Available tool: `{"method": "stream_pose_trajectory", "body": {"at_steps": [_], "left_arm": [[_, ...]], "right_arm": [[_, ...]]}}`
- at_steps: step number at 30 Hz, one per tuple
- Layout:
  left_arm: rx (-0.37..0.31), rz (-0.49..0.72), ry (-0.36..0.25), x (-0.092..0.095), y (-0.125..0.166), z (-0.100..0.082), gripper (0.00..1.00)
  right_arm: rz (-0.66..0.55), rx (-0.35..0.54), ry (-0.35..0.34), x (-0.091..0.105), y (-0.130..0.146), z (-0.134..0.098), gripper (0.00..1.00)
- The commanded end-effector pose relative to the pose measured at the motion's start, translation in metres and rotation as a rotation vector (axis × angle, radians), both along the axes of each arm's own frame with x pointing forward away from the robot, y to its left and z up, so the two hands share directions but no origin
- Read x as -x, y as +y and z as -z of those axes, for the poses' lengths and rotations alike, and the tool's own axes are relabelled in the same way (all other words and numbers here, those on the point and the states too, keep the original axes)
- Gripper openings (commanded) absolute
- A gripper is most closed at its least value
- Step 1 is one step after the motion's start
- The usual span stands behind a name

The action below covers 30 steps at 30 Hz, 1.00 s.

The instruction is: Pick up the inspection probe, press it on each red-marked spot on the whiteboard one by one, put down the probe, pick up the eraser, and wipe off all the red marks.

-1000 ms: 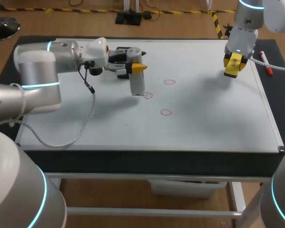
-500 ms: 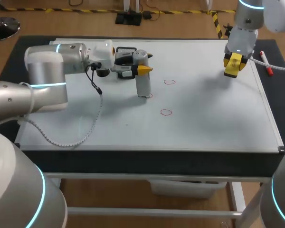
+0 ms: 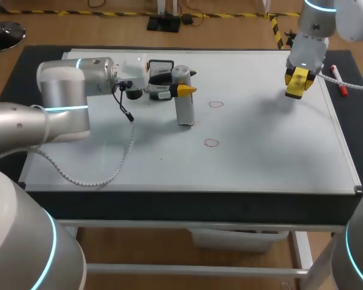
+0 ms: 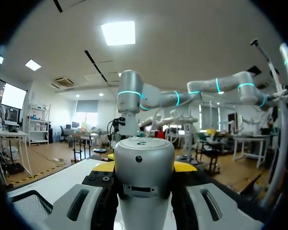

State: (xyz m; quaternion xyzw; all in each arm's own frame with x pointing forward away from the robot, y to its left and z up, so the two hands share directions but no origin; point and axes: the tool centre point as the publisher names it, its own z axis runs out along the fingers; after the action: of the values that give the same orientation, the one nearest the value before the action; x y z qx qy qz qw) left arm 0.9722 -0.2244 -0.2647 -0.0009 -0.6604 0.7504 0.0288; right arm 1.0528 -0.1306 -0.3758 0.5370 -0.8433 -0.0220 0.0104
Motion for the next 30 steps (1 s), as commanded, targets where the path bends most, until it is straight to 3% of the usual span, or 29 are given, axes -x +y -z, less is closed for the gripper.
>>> {"method": "stream_pose_trajectory", "body": {"at_steps": [1,30], "left_arm": [[0.002,0.013,0.001,-0.0049,-0.0027,0.0027,0.0],[-0.018,0.017,0.014,-0.0048,-0.0046,0.0035,0.0]], "right_arm": [[-0.002,0.003,0.0,-0.0002,-0.0008,-0.0009,0.0],[-0.002,0.003,0.0,-0.0002,-0.0008,-0.0009,0.0]]}}
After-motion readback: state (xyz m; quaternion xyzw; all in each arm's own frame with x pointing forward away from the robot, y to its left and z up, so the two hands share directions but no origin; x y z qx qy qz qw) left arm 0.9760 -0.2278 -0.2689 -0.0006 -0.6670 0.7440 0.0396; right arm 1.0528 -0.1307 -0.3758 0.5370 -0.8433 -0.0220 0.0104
